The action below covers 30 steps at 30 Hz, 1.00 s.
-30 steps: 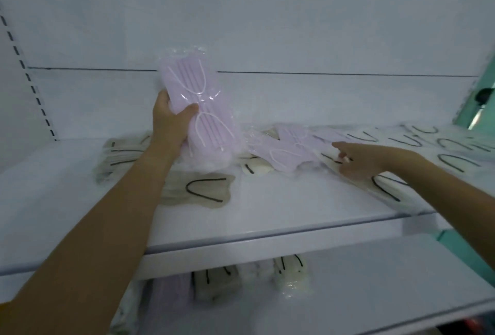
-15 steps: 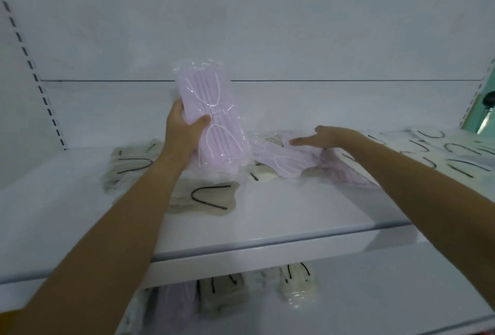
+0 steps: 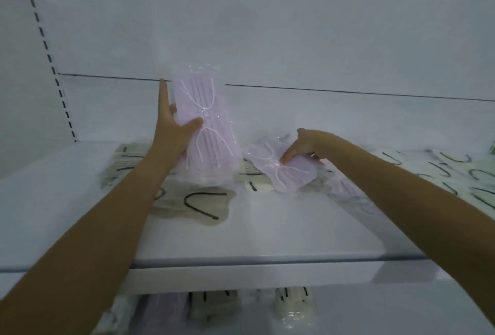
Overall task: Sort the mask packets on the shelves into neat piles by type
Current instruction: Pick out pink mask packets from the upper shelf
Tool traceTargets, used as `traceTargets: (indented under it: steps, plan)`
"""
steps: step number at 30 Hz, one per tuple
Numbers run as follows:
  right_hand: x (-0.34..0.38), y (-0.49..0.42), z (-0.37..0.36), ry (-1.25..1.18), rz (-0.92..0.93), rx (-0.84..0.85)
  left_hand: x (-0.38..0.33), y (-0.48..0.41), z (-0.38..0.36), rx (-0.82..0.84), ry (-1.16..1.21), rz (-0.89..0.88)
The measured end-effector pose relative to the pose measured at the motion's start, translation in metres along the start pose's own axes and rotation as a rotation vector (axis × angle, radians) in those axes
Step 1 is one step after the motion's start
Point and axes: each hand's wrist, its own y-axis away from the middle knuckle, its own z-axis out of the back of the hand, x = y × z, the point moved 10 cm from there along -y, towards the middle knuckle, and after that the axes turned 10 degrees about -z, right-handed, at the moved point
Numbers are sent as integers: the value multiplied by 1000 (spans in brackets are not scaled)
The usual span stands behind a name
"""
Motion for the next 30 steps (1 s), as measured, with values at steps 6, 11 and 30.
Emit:
traceTargets:
  steps: [6,11,30]
  plan:
    - [-20,-7,-3,-111,-58,50,-11,1,-8,23,-161,-92]
    - [-12,-1,-4,-69,-12,-17,-7,3,-9,11,-139,-31]
    - [78,49,-7,-799,441,-86,-1,15,-35,153,-45,113]
